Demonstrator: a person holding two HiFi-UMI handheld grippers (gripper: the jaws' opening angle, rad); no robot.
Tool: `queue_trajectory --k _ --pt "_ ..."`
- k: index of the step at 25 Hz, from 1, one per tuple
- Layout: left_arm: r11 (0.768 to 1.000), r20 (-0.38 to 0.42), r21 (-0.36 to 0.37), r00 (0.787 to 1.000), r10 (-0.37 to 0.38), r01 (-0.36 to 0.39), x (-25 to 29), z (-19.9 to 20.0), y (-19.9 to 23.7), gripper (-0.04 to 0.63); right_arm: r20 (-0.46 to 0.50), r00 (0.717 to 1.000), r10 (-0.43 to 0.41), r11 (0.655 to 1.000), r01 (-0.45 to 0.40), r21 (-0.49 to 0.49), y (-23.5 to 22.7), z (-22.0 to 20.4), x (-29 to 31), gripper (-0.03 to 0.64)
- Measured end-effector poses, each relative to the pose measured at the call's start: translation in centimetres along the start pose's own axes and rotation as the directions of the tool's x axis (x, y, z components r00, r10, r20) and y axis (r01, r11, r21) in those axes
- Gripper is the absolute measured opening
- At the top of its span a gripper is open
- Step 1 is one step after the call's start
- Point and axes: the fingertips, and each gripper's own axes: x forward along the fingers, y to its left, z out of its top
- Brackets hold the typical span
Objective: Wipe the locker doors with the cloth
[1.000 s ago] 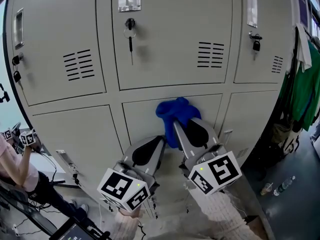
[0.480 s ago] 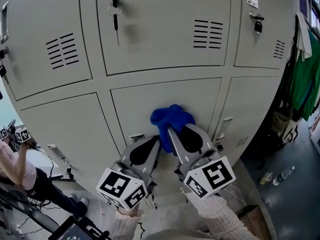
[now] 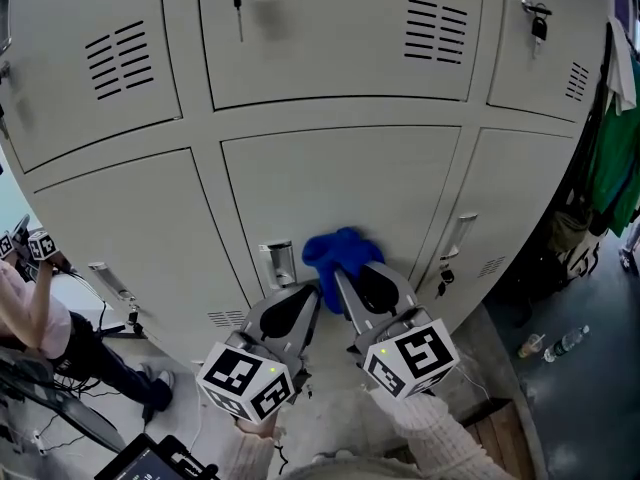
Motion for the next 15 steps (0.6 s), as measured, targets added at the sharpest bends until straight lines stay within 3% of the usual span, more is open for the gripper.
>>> queue_trajectory --k 15 --pt "0.992 -0.140 -0.127 0.990 0.008 -0.025 -1.1 -7.4 0.1 0.006 -0.219 0.976 0.008 0.995 0.015 0.102 0.9 -9.9 -1.7 0.058"
